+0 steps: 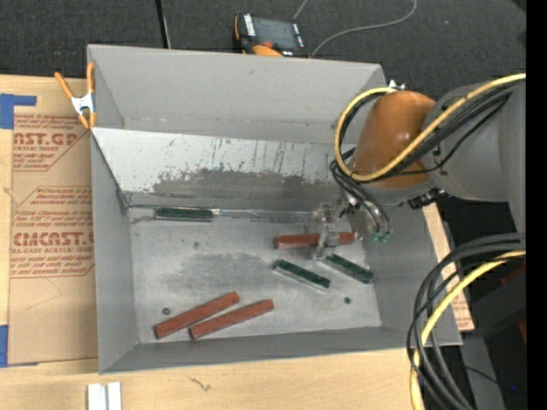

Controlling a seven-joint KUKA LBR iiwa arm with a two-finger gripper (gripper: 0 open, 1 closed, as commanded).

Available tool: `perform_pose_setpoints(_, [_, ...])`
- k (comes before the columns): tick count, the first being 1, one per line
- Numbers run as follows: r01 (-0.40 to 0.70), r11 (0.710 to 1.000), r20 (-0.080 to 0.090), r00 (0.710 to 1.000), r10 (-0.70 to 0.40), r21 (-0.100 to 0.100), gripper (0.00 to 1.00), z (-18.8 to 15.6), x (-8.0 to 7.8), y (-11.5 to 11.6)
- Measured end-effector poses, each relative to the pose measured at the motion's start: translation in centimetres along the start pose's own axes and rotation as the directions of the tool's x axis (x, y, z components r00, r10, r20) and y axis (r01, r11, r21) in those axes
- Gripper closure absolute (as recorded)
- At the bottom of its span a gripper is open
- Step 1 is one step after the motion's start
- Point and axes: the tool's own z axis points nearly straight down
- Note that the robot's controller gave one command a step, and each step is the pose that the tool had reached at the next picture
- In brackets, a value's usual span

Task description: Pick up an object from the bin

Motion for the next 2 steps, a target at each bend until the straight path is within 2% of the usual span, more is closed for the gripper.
perform_pose_setpoints(2, [0.000, 1.000, 0.000, 1.000, 0.000, 0.000, 1.00, -2.1, -0.1, 0.1])
